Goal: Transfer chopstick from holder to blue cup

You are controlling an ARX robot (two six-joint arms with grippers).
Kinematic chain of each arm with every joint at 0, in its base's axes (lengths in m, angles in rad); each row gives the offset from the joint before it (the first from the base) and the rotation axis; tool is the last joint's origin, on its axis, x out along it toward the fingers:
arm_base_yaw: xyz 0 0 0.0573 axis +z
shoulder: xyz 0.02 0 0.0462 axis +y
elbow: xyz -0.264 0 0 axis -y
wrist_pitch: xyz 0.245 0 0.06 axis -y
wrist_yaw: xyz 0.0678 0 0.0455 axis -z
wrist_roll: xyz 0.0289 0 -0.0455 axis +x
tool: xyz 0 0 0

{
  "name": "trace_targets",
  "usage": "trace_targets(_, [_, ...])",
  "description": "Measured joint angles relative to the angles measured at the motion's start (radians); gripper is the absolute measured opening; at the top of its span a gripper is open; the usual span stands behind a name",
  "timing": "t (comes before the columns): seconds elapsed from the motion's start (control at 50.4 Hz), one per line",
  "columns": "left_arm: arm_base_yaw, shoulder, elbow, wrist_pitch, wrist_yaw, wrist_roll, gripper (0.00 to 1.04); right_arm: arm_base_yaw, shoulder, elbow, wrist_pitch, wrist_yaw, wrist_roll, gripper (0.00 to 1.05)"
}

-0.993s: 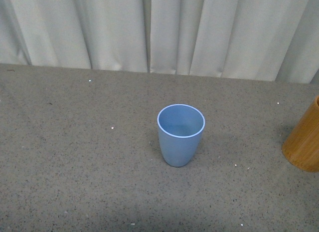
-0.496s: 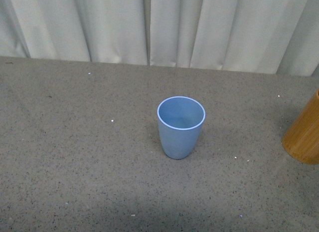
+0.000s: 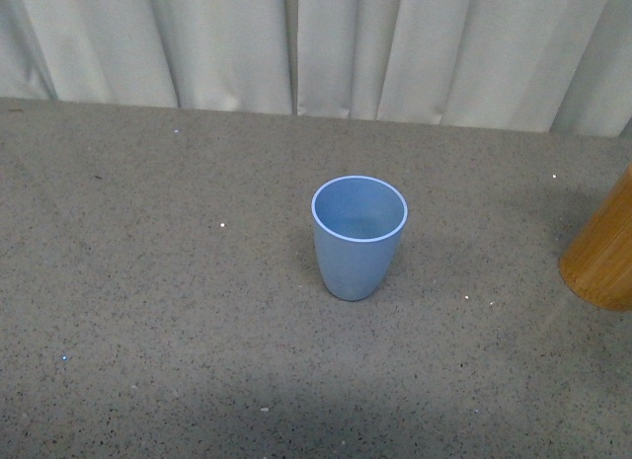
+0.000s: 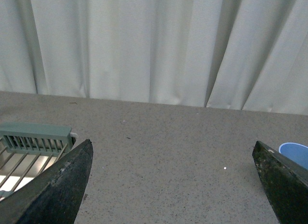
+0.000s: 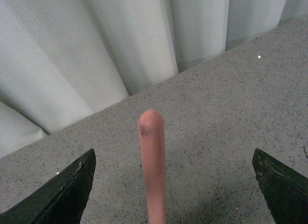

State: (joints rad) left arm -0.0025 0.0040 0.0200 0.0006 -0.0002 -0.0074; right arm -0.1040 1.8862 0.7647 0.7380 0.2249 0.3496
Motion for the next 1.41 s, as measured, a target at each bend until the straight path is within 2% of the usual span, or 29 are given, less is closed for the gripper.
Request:
trace_targets(0.258, [0.000,0.000,0.000,0.000,0.000,0.000,0.98,0.018,0.034,0.036,-0.004,0.011,-0.007,0.94])
trace_targets(0.655, [0.000,0.000,0.000,0.000,0.000,0.000,0.98,0.032,0.069,0.043,0.010,0.015,-0.028,0.39])
trace_targets(0.854, [0.000,0.000,0.000,0.000,0.000,0.000,0.98,0.038,0.069,0.040,0.029,0.000,-0.031,0.01])
trace_targets(1.41, [0.000,0.000,0.000,0.000,0.000,0.000,0.98,0.039,-0.066,-0.038,0.040,-0.019,-0.027,0.02])
